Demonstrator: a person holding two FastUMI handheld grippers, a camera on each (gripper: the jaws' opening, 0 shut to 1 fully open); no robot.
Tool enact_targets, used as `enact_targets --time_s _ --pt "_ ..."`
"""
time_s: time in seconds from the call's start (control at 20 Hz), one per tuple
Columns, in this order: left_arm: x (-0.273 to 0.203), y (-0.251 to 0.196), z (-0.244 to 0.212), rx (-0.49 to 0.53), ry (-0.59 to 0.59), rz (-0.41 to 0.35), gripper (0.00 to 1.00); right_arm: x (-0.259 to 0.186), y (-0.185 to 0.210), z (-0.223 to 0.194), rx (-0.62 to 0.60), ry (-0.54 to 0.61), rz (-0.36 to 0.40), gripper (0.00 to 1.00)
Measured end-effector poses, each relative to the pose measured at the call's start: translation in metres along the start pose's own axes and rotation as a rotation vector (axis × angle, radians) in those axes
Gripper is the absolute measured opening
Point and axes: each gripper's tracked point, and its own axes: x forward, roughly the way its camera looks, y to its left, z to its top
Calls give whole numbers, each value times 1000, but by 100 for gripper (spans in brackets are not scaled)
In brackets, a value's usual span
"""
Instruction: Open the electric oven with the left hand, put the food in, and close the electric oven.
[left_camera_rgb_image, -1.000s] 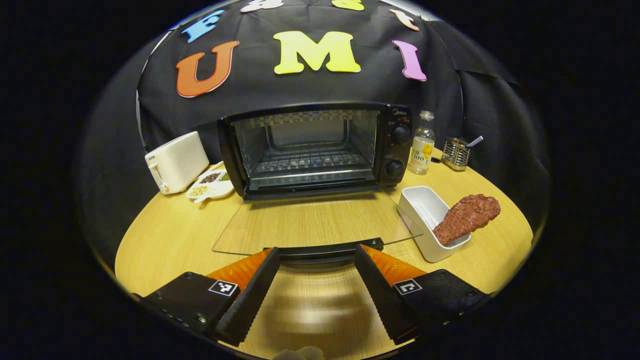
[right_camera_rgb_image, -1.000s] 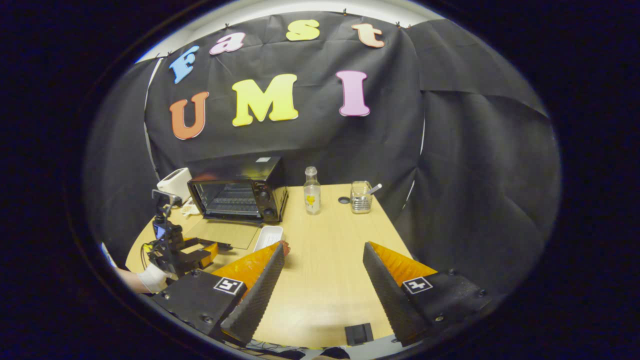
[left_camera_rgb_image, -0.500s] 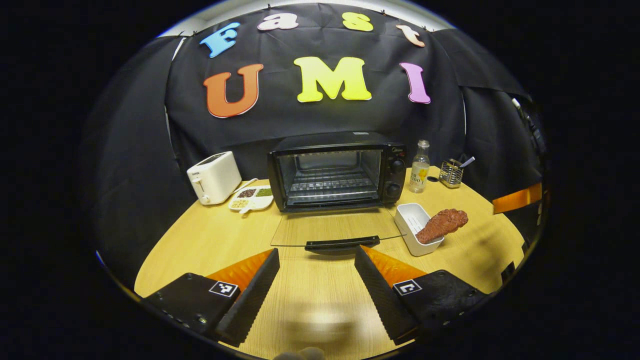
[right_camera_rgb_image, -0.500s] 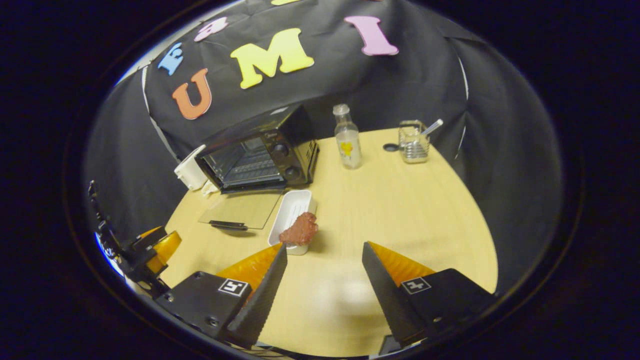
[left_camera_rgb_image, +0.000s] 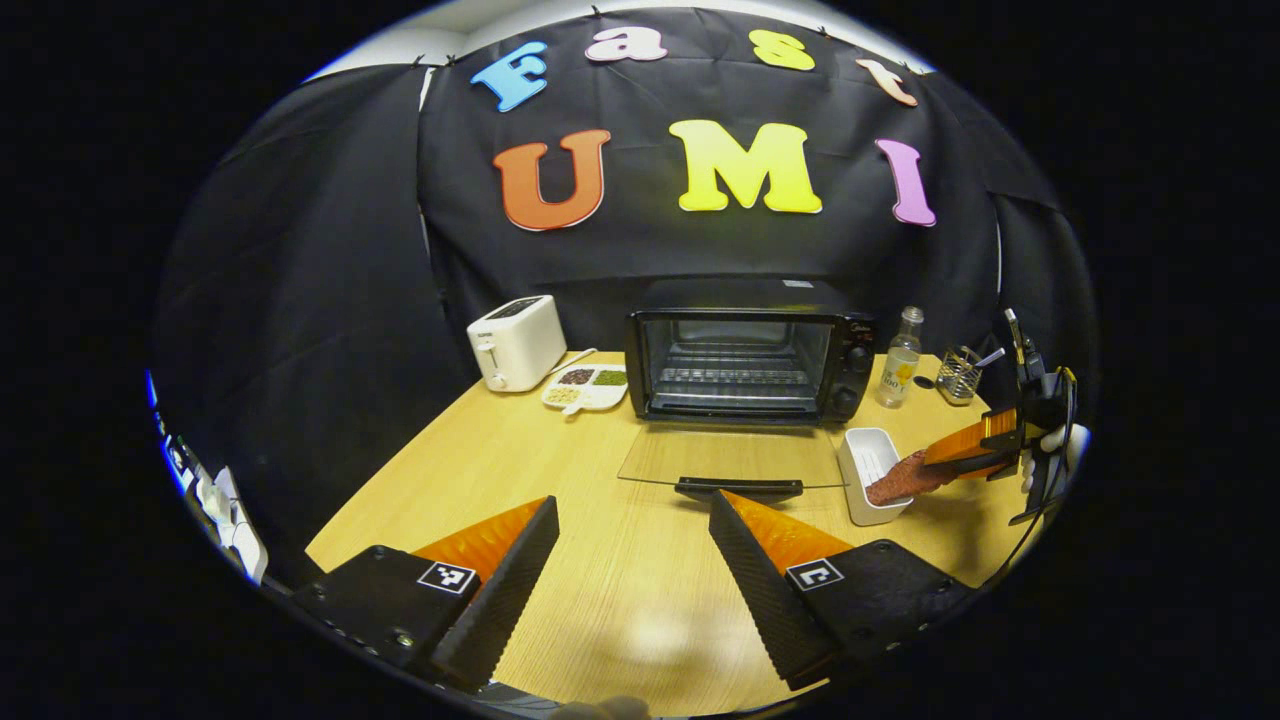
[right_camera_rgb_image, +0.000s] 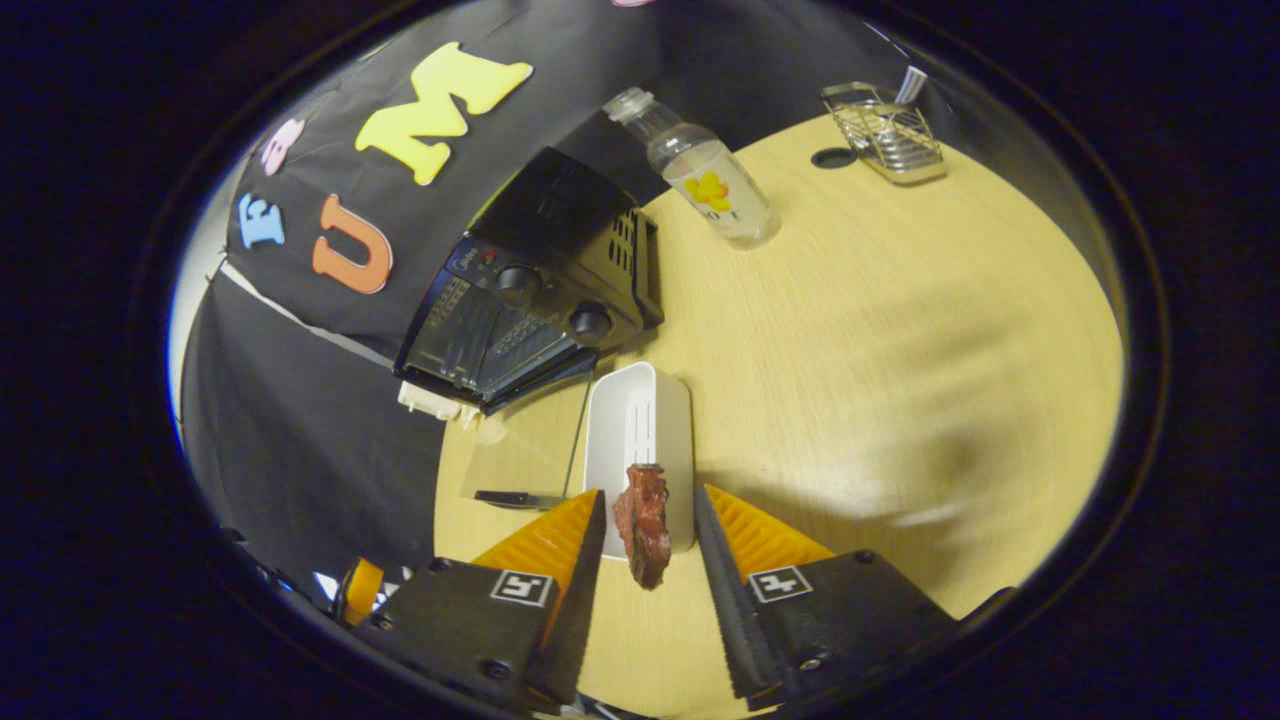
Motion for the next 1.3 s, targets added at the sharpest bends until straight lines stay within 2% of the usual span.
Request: enact_targets --time_s 0.1,0.15,0.25,0.4,0.45,0.6,0.65,0.7,0.9,1.3 --pt "-10 5 1 -22 9 41 97 5 1 -3 27 36 18 39" --pt "-15 8 1 -31 7 61 97 5 4 -4 26 52 31 29" --pt "-23 12 2 -47 5 94 97 7 4 -5 4 66 26 20" --pt "-33 15 3 -70 7 129 97 4 7 -5 5 84 24 18" --pt "-36 18 4 -75 0 141 97 4 9 -2 -1 82 26 14" --pt "-43 26 -1 -92 -4 154 97 -5 20 5 -51 50 26 17" --pt "-44 29 -4 -90 -2 156 97 -10 26 10 -61 30 28 13" --pt "-44 34 -6 -88 -3 156 97 -15 33 15 -62 4 28 16" --pt "-50 48 -10 -83 -20 125 96 -33 68 24 -66 -102 33 16" --pt "-80 91 -35 -41 -34 9 97 -25 170 -4 116 -317 97 16"
